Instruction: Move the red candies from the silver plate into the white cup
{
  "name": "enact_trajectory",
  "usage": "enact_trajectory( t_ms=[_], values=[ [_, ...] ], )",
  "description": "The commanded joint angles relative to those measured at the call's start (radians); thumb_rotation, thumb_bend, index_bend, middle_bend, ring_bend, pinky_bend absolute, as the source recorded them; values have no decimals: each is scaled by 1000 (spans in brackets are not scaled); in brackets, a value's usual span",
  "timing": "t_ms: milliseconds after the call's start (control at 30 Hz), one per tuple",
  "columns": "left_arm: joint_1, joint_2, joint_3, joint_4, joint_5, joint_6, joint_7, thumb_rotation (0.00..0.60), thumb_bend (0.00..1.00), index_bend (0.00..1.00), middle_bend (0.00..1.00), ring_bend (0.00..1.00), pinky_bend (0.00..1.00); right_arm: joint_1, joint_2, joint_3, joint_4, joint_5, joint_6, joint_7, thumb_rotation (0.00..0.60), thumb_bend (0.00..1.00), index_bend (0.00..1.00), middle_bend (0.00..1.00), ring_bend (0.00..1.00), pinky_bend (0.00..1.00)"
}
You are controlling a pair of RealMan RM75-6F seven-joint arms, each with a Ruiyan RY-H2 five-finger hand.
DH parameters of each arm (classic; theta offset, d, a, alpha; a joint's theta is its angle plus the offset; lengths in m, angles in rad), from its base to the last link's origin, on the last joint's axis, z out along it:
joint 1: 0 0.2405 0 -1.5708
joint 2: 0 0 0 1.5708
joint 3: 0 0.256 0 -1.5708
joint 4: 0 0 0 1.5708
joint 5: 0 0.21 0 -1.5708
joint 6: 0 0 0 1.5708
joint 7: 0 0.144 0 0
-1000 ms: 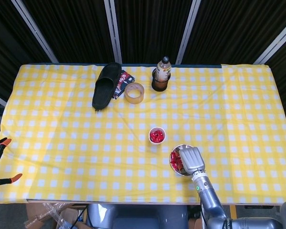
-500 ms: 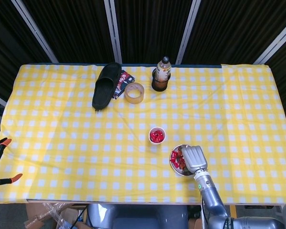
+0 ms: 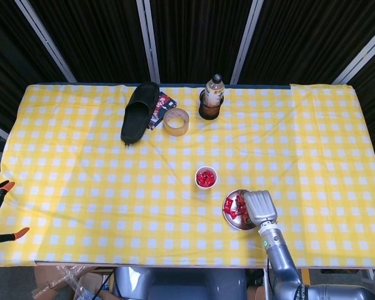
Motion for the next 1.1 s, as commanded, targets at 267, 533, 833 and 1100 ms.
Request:
enact_trajectory(
  t_ms=[267,533,833,1100],
  values=[
    [1,0,0,0,2,2,-1,600,37,0,0,0,0,-5,2,2,18,23,-13,3,600,301,453,990,1000,983],
    [1,0,0,0,2,1,-2,600,37,0,0,0,0,-7,5,3,20,28,-26,12,600,481,475,990,1000,983],
    [0,1,-1,0,3,1,-5,600,38,0,0,0,0,-10,-2,-2,29,19,-30,21,600,519,513,990,1000,983],
    [1,1,-1,0,3,2,-6,600,38,0,0,0,0,-15,7,-2,6,-20,-13,31,600,524,520,990,1000,983]
  ],
)
